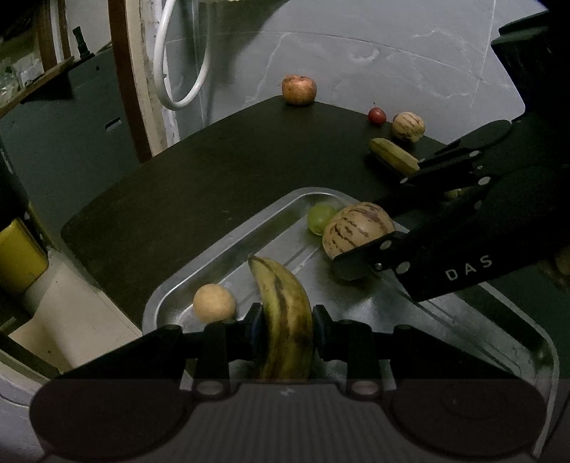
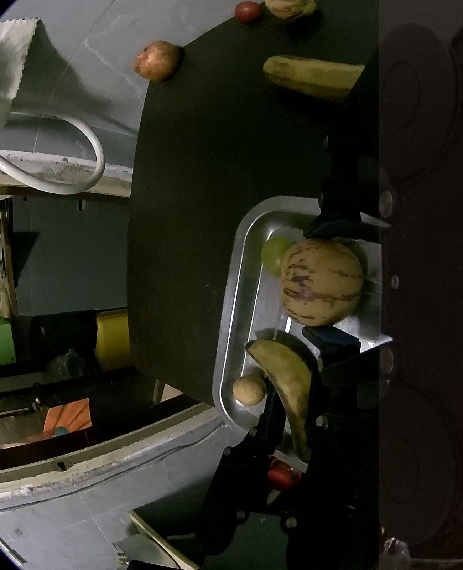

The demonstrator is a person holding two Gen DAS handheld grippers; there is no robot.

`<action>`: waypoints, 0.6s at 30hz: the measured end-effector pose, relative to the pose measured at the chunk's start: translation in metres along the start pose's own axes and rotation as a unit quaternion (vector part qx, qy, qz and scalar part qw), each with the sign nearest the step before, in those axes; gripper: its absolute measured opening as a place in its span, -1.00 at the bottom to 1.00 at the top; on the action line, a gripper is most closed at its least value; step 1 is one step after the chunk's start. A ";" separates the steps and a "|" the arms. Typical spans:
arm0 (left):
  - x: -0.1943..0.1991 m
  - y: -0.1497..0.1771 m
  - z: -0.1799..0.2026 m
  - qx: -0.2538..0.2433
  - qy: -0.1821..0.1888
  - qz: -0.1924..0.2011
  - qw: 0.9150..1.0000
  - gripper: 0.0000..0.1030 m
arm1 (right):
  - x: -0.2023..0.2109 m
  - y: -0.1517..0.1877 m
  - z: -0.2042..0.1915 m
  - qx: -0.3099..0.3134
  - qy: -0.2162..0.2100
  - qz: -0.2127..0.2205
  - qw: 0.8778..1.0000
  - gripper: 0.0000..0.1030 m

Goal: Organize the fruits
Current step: 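Open the left tool to drop the banana while the right tool releases the pepino melon into the tray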

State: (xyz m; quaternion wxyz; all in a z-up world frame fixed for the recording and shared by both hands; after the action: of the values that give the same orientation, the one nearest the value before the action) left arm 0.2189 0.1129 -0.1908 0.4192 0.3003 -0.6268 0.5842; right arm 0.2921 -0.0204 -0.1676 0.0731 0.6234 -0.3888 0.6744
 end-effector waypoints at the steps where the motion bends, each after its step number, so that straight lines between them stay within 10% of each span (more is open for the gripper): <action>1: 0.000 0.000 0.000 0.000 0.001 0.000 1.000 -0.36 | 0.000 0.000 0.000 0.000 0.000 0.000 1.000 0.05; 18: 0.005 0.000 0.002 0.002 -0.005 0.004 1.000 0.01 | 0.014 -0.003 0.005 -0.019 -0.013 0.012 1.000 0.13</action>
State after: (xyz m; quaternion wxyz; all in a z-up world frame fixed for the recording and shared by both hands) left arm 0.2165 0.1119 -0.1860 0.4131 0.3016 -0.6289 0.5855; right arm 0.2949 -0.0265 -0.1544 0.0719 0.6257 -0.4102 0.6596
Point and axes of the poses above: each gripper's, at about its wrist camera, not at the fingertips, and x roughly against the way its jaws point, z to its right, y to its underside, the point moved 1 cm from there along -x, roughly the way its jaws point, and after that the axes turned 9 degrees about -z, right-handed, at the moved point
